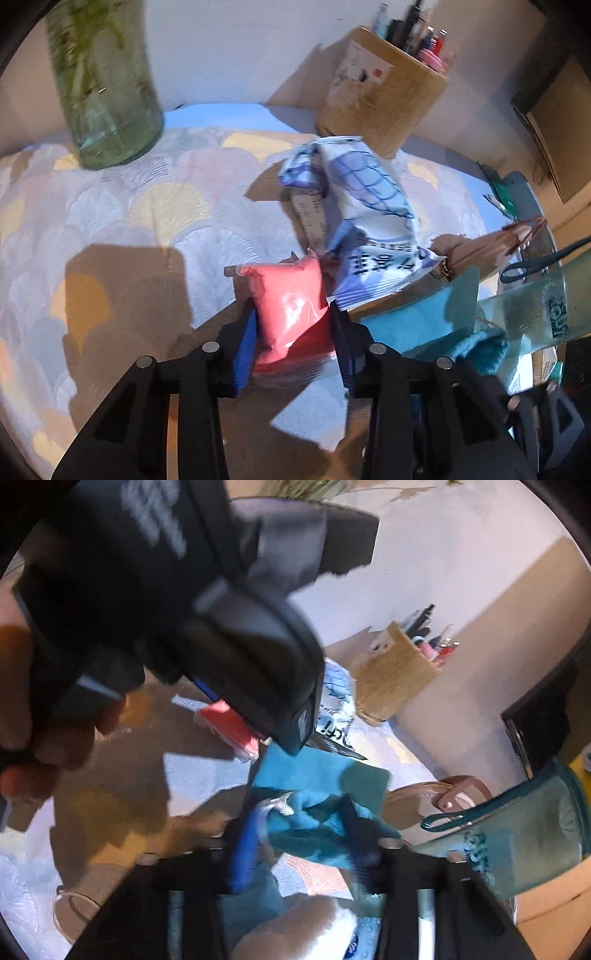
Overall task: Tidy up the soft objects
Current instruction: 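Grasp the pink pouch with the left tool while the right tool grasps the blue drawstring bag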
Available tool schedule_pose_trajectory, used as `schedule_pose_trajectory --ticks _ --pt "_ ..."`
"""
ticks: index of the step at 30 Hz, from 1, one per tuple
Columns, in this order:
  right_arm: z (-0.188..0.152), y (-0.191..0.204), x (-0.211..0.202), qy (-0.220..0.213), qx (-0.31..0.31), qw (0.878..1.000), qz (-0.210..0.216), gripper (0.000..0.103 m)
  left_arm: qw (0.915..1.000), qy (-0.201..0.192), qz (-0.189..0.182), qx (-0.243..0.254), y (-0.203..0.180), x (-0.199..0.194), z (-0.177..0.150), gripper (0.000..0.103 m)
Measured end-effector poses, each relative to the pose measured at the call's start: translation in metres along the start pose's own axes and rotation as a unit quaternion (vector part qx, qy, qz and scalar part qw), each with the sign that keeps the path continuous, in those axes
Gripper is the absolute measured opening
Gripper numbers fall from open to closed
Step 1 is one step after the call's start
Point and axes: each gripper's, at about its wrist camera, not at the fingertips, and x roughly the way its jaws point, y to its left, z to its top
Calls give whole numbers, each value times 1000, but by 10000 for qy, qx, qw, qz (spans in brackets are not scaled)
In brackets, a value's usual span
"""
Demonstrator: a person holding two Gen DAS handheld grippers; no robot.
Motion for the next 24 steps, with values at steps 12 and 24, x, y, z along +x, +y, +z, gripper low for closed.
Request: schedule_pose_trajectory --ticks 12,24 --pt "20 -19 -67 -799 226 9942 683 9 9967 -237 -316 -714 63 -84 -42 32" --pt "26 0 -111 -954 388 9907 892 9 9948 -298 -141 -965 82 -140 -124 32"
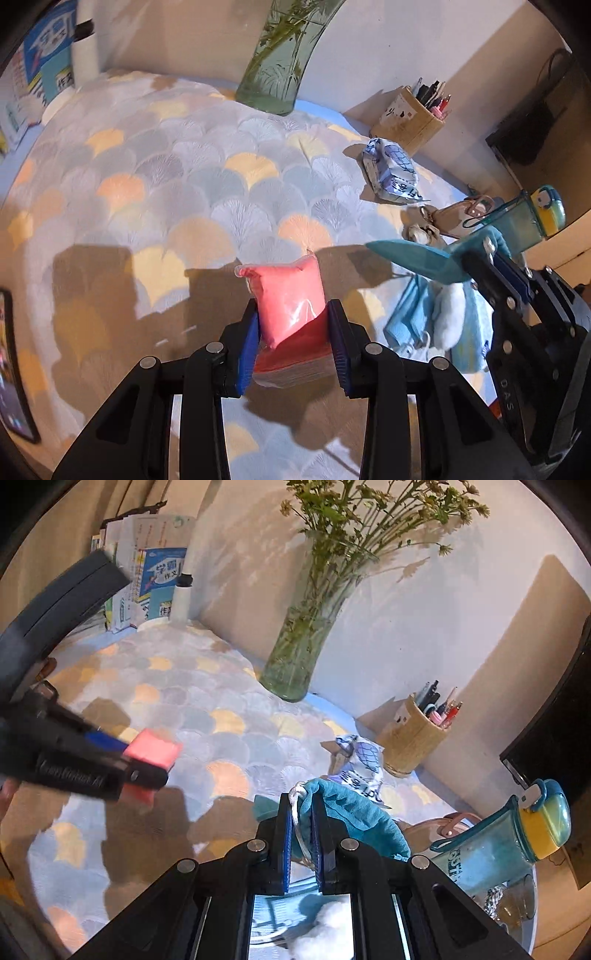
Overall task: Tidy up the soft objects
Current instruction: 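Grasp the pink pouch with the left tool while the right tool grasps the blue drawstring bag, then carry the pink pouch and blue drawstring bag to the plate and open both tools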
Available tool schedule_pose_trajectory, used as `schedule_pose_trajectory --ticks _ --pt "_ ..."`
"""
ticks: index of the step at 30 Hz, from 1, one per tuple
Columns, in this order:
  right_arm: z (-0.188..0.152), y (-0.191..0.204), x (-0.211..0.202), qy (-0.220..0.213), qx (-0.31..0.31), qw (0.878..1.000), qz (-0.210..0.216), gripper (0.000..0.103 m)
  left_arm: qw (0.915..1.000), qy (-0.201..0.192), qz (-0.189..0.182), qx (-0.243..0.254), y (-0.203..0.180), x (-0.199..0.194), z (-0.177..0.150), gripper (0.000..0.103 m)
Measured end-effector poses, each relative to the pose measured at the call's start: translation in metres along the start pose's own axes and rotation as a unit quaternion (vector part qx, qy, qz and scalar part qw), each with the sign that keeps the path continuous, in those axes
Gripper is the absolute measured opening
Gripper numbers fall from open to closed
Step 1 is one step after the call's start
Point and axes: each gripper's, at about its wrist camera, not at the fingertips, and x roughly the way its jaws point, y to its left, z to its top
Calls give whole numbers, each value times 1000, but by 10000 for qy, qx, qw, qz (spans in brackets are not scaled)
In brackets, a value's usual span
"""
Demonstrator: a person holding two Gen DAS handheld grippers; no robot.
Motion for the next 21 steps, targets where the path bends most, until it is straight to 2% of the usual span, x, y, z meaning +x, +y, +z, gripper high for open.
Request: schedule_pose_trajectory --ticks 4,7,10,13,16,19,21 --pt "6 2 -13 -175 -1 9998 -50 9 9998 -147 7 118 -14 -9 4 32" --pt "14 -11 -30 -353 138 9992 -142 9 9983 -466 -39 347 -35 -23 17 32" --pt "25 -36 -58 -668 398 9960 -438 9 9922 -961 -119 780 -70 -44 34 32" --pt "31 -62 -86 -970 518 9899 -891 9 9778 -1485 -333 1441 -121 -66 49 32" --pt "31 -91 -112 -1196 752 9806 -1358 9 9630 -1748 -558 1972 -172 -77 58 32" --pt "21 -121 -132 -1224 995 9716 -1765 9 9500 -1888 -972 2290 -220 -82 62 32" --pt "10 -143 -142 -1147 1190 9645 -2060 9 9347 -2081 -1279 2582 -257 -85 58 32"
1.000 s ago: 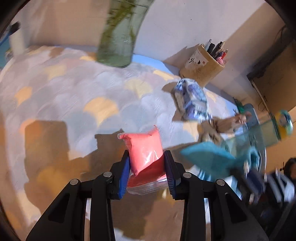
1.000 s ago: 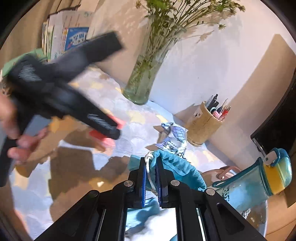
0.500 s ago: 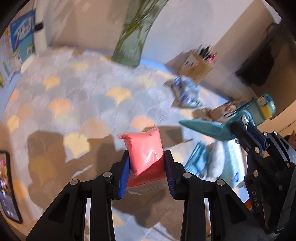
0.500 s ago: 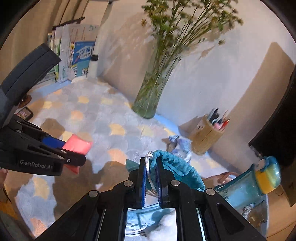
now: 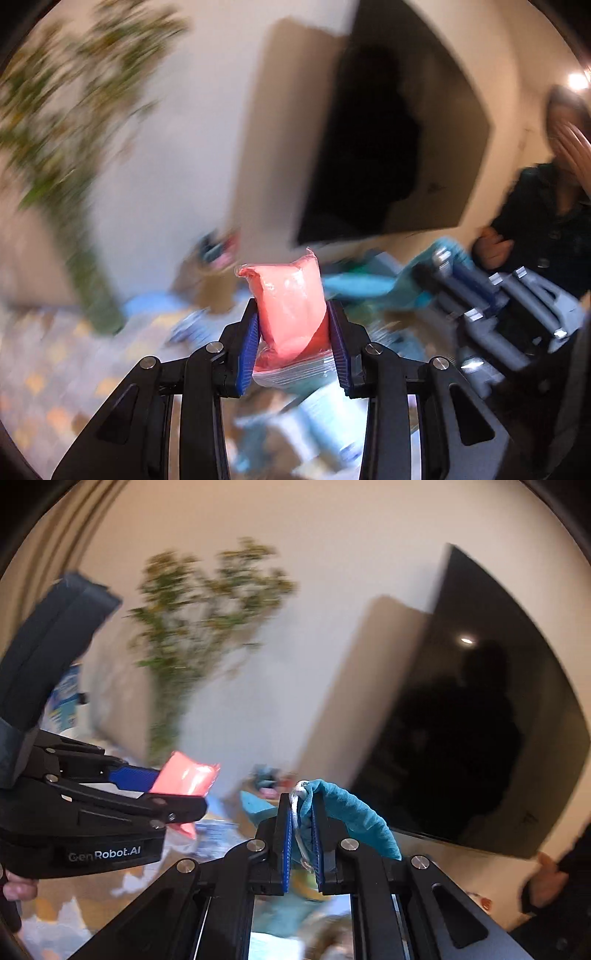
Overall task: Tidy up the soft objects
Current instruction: 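Carry the pink pouch and blue drawstring bag to the plate and open both tools, then move both open tools back over the bed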
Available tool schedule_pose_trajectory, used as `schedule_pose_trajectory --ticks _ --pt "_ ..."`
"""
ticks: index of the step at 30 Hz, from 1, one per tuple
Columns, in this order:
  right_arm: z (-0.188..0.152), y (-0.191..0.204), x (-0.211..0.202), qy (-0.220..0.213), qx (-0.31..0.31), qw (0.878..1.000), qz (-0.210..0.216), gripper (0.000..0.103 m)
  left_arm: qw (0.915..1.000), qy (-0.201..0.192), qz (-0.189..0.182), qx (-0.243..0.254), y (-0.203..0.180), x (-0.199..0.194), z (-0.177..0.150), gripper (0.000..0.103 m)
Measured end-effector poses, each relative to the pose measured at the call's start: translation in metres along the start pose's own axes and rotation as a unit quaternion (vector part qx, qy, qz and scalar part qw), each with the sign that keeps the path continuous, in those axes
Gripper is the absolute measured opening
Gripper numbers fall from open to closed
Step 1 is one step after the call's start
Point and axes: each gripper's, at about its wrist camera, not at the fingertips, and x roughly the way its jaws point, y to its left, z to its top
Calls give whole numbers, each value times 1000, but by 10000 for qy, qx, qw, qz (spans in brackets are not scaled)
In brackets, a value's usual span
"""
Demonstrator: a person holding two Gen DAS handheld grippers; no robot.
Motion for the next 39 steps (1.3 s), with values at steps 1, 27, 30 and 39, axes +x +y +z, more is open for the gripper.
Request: schedule_pose_trajectory --ticks 1,27,30,39 --pt "-3 -12 0 45 68 9999 -141 9 9998 -61 -104 153 -13 4 4 32" --pt "-135 -180 25 1728 1454 9723 -606 35 9737 1870 -1139 -625 -127 176 -43 46" --pt "-132 -179 16 1663 1486 9724 -685 41 9743 1817 -1173 -625 -122 167 -42 55" --pt "-114 -153 -6 1527 1547 9724 -853 41 9754 1479 -1571 -442 -107 109 -28 59"
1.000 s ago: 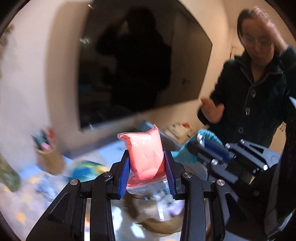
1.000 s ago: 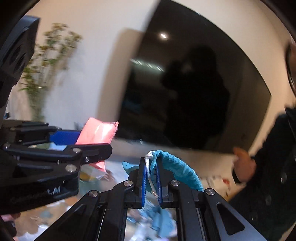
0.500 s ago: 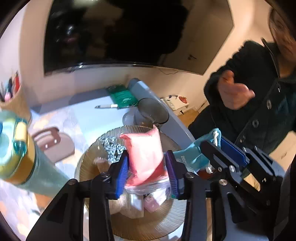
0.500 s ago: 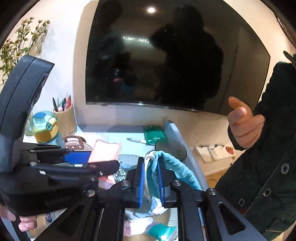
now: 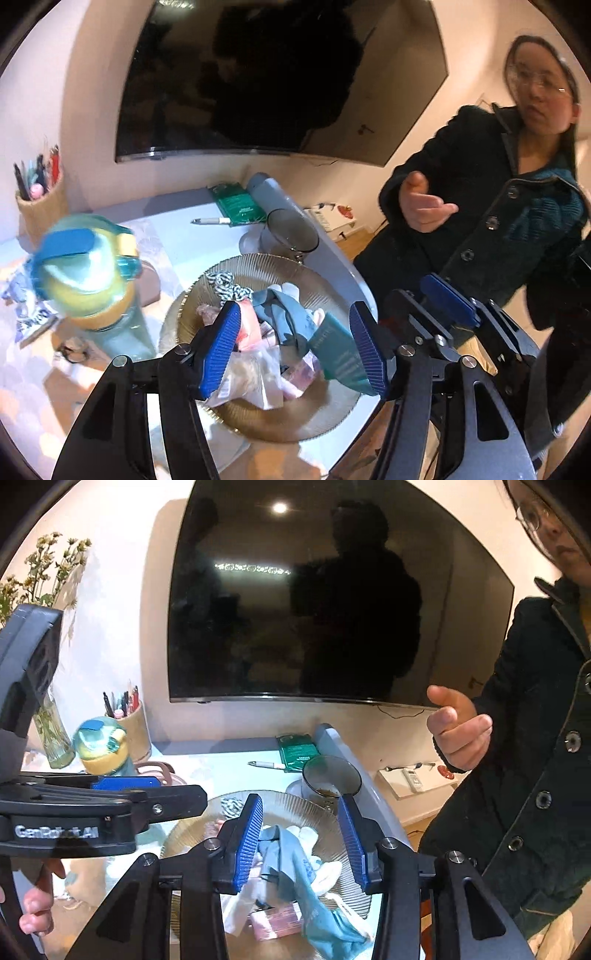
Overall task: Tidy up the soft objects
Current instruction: 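Move both open tools back over the bed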
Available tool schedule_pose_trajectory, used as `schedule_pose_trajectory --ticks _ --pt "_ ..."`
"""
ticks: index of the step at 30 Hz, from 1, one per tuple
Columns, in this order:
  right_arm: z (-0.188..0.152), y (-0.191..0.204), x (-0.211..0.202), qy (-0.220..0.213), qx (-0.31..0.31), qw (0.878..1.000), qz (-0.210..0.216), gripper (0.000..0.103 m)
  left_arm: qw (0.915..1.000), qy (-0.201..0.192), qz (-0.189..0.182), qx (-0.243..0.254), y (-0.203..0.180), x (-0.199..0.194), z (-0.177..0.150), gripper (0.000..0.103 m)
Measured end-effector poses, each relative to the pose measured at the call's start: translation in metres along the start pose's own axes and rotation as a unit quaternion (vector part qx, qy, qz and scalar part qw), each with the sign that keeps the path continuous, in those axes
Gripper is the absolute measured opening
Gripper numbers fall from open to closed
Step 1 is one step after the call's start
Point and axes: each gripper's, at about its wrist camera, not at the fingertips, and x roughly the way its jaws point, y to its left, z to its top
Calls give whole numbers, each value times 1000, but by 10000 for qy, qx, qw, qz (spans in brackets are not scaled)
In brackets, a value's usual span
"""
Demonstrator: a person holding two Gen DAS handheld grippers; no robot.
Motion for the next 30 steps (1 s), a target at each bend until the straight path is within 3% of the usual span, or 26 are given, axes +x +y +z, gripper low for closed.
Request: schedule_pose_trajectory --ticks 7,13,23,30 --pt "15 42 -36 -357 -20 9993 83 41 9982 -586 120 -77 35 -87 -7 60" --pt "32 101 -66 -824 -128 9947 608 45 9911 -999 847 -221 91 -163 -25 65" --pt "12 231 -64 -548 -681 9819 1680 45 9747 -794 1868 -933 191 -222 -80 65" --pt "-16 298 -45 -28 -1031 9659 2374 45 9672 -375 2151 -1301 225 -223 -124 65"
